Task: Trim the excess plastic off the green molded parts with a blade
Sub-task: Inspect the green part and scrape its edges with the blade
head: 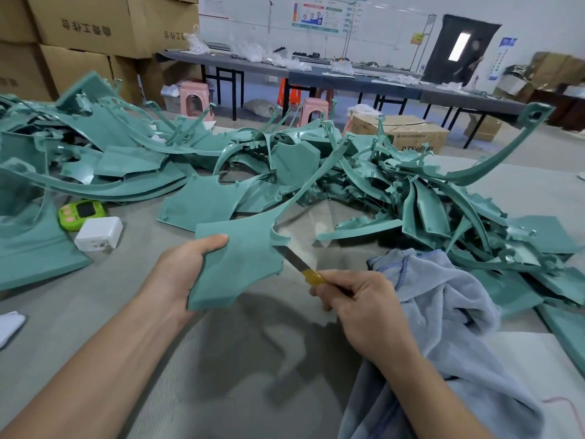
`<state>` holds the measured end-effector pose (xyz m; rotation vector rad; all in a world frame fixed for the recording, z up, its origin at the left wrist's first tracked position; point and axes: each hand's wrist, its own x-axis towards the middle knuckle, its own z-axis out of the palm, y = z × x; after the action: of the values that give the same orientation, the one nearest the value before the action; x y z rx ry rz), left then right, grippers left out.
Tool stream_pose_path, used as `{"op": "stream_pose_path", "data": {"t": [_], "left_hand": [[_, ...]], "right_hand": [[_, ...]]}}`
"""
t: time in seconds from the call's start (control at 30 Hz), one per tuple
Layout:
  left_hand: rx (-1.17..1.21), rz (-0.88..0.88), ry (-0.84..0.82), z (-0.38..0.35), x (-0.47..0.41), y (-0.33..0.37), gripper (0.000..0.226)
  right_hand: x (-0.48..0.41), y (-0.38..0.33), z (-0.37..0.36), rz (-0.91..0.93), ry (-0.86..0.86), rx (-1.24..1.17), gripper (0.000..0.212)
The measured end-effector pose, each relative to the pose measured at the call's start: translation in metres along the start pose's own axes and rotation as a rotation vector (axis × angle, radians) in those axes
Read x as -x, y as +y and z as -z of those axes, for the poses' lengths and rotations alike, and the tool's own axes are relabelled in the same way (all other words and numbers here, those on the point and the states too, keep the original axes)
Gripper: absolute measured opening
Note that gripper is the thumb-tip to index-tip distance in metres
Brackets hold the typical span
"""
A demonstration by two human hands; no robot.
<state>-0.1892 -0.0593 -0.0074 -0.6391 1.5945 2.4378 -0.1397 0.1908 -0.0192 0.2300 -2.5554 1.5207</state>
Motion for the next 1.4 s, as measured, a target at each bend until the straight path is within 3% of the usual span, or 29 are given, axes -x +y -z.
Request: {"op": "stream_pose_path", "data": {"t": [0.13,0.47,0.63,0.77,0.9,1.03,1.17,1.3,1.4], "left_hand": [[0.004,0.002,0.001,0.004,-0.003,0.002,0.033],[-0.103,0.038,-0.038,-0.001,-0.002,-0.003,0.03],[-0.124,0.023,-0.032,0.0,-0.001,-0.002,0.031],[-0.136,0.014,-0.016,0.001,0.0,-0.001,0.028],[-0.166,0.006,-0.014,-0.001,0.001,-0.003,0.027],[-0.146,0.003,-0.016,-0.001,0.001,-0.002,0.027],[-0.159,0.02,-0.029,-0.002,0.003,-0.002,0.026],[-0.139,0.013,-0.026,-0.002,0.004,-0.002,0.024],[-0.088,-0.024,-0.009,-0.003,0.004,-0.003,0.025]], "right_hand": [[0.001,0.001,-0.002,0.013,-0.07,0.048,0.017],[-0.011,0.008,0.005,-0.058,0.091,-0.024,0.02],[-0.008,0.006,0.006,-0.015,-0.08,-0.053,0.018],[-0.013,0.009,0.01,-0.014,0.081,-0.039,0.021],[-0.008,0.006,0.01,0.016,-0.096,-0.054,0.02],[-0.012,0.007,0.01,-0.025,0.051,-0.03,0.021],[-0.006,0.003,0.011,0.037,-0.104,-0.046,0.022],[-0.012,0.006,0.009,-0.001,0.073,-0.04,0.026],[-0.011,0.006,0.013,0.017,0.072,-0.117,0.025]]}}
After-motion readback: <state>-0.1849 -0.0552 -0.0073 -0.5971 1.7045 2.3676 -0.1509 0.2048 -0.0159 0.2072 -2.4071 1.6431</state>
